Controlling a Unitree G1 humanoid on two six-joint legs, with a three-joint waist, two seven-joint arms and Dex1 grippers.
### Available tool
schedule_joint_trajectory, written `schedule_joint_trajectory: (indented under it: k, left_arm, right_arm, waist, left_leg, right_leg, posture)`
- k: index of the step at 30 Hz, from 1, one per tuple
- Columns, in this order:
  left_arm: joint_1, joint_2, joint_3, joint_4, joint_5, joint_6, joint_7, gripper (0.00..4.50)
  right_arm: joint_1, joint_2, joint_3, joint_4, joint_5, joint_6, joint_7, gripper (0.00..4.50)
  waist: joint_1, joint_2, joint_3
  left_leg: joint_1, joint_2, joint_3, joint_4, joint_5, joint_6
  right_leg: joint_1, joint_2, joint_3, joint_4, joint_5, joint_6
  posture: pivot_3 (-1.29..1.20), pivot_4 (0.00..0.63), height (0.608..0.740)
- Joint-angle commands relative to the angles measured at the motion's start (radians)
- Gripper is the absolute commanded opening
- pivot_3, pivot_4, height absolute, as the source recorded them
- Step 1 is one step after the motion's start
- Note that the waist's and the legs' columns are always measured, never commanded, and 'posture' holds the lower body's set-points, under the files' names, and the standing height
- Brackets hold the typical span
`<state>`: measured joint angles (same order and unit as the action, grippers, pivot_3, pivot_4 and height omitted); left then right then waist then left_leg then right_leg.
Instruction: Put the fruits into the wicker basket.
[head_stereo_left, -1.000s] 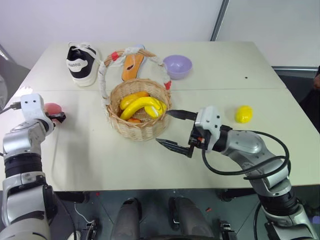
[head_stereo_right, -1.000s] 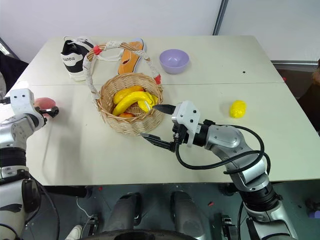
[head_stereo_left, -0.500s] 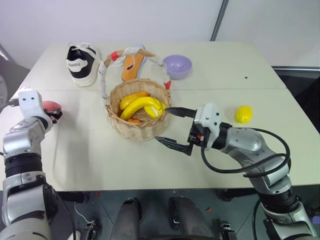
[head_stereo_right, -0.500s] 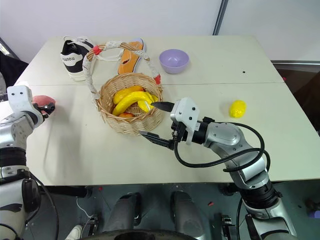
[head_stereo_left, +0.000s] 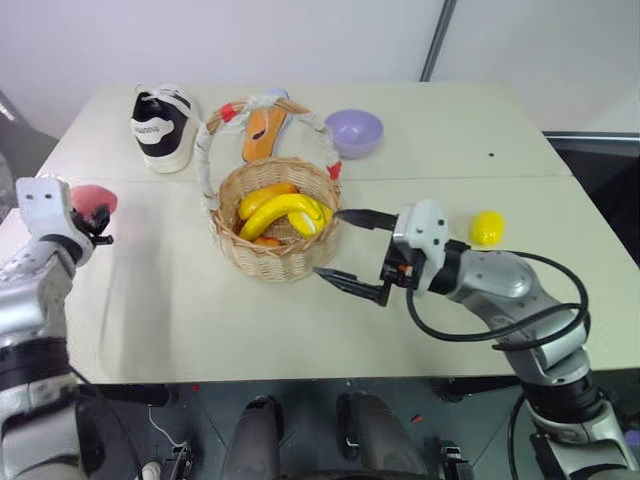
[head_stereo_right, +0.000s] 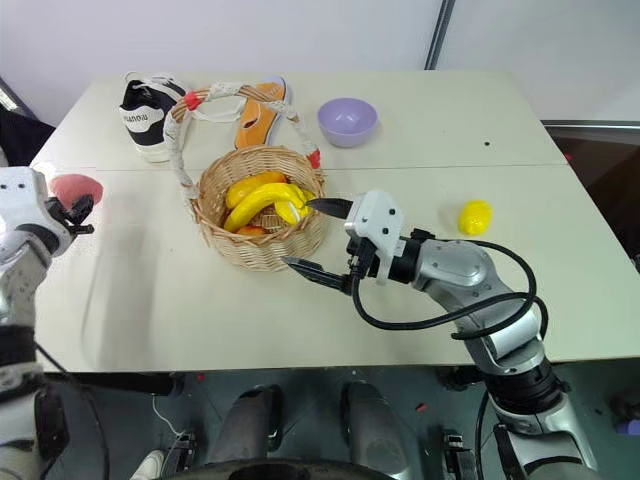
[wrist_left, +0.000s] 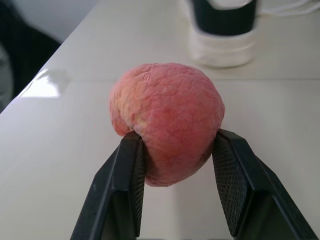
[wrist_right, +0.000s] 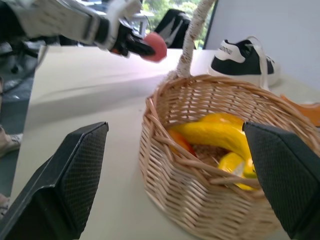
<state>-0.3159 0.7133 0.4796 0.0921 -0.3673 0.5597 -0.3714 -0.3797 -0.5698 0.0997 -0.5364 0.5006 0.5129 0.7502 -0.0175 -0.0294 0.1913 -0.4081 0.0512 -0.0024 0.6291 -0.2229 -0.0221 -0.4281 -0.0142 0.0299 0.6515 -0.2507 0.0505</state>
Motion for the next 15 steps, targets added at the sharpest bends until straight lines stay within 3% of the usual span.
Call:
schedule_joint_trajectory:
  k: [1, 4, 7, 10, 15]
  left_arm:
    - [0.179, 0.061, 0.125, -0.319, -0.252, 0.065, -0.292, 1.86]
    - [0.313, 0.107, 0.184, -0.483, -0.418, 0.146, -0.426, 1.86]
    - [0.306, 0.145, 0.169, -0.609, -0.611, 0.269, -0.416, 1.86]
    - [0.214, 0.160, 0.050, -0.663, -0.600, 0.290, -0.336, 1.86]
    - [-0.003, 0.104, -0.166, -0.623, -0.517, 0.282, -0.230, 1.86]
  right_arm:
    - [-0.033, -0.056, -0.121, -0.001, 0.058, 0.009, 0.032, 4.50]
    - [-0.043, -0.101, -0.170, 0.035, 0.081, 0.016, 0.064, 4.50]
    - [-0.049, -0.137, -0.191, 0.071, 0.077, 0.014, 0.090, 4.50]
    - [-0.056, -0.150, -0.192, 0.095, 0.067, 0.012, 0.094, 4.50]
    - [-0.036, -0.166, -0.202, 0.110, 0.046, 0.042, 0.055, 4.50]
  waist:
    - [-0.004, 0.000, 0.000]
    - [0.000, 0.000, 0.000]
    - [0.009, 0.001, 0.001]
    - [0.006, 0.001, 0.001]
    - [0.003, 0.002, 0.001]
  left_leg:
    - [0.000, 0.000, 0.001, 0.000, 0.000, 0.000]
    - [0.000, 0.000, 0.002, -0.001, 0.000, 0.000]
    - [0.000, 0.000, 0.002, 0.000, 0.000, 0.000]
    - [0.000, -0.002, 0.002, 0.002, 0.000, 0.000]
    - [-0.001, -0.002, 0.002, 0.002, 0.000, 0.000]
  right_leg:
    - [0.000, -0.002, 0.000, 0.000, 0.000, 0.000]
    - [0.000, -0.005, -0.001, -0.001, -0.001, -0.001]
    - [0.001, -0.006, -0.002, -0.002, -0.001, -0.001]
    - [0.003, -0.006, -0.003, -0.003, -0.001, -0.001]
    - [0.003, -0.002, -0.002, -0.004, -0.001, 0.001]
  posture:
    - [0.00, 0.150, 0.740]
    - [0.00, 0.150, 0.740]
    - [0.00, 0.150, 0.740]
    - [0.00, 0.150, 0.740]
    - [0.00, 0.150, 0.740]
